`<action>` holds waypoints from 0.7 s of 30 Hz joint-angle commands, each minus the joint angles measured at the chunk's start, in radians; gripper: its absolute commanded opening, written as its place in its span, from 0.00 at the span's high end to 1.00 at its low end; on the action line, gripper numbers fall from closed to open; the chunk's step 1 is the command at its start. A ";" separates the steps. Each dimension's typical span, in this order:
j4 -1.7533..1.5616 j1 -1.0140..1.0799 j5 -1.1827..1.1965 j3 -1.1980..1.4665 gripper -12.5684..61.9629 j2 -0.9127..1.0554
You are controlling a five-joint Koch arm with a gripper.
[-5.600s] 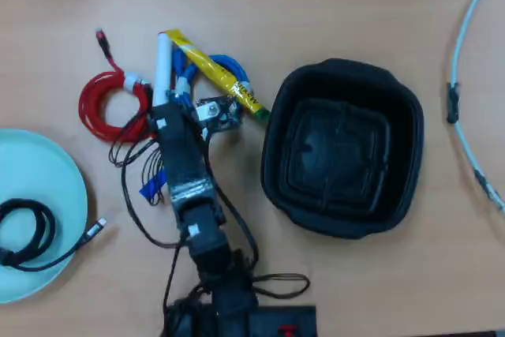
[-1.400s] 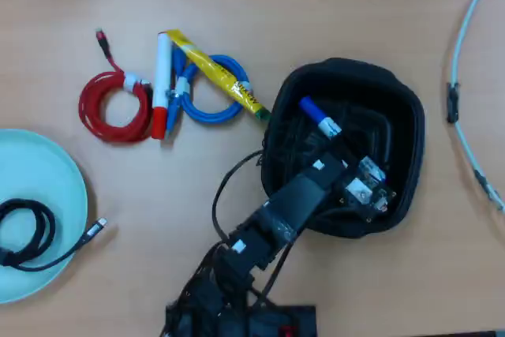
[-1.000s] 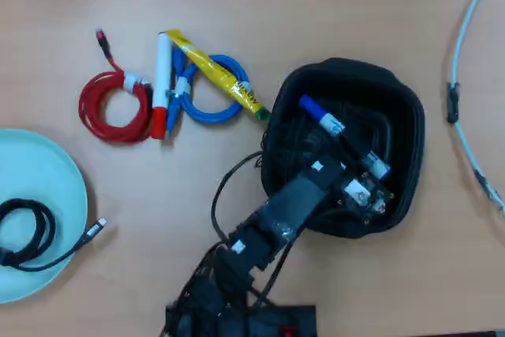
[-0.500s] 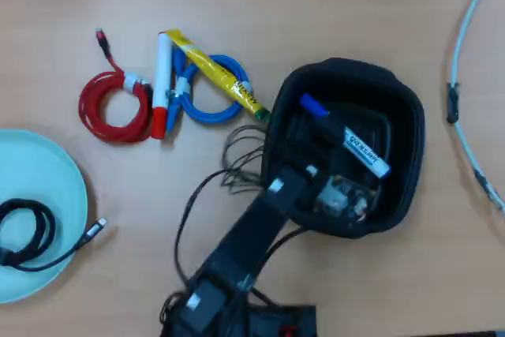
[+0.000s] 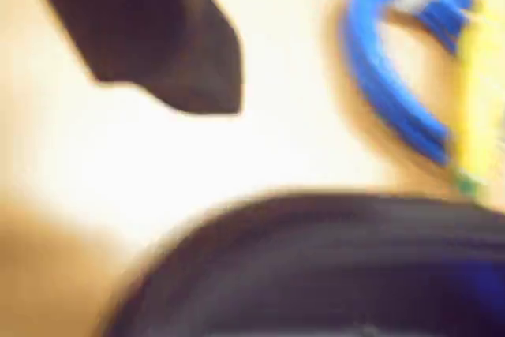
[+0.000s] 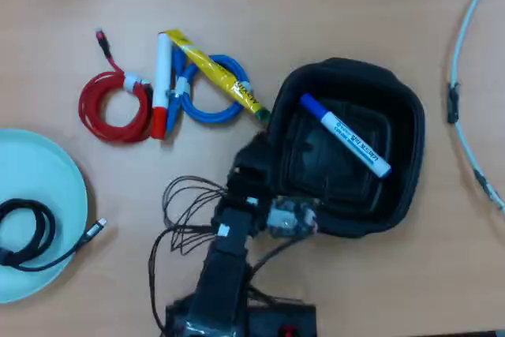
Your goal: Pick up the blue pen and put it in the black bowl
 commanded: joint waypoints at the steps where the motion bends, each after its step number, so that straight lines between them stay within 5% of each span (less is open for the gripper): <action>1: -0.156 -0.032 0.005 0.057 0.15 0.095; 10: -0.646 -0.029 -0.002 0.589 0.16 0.106; 21: -0.772 -0.011 -0.006 0.807 0.15 0.106</action>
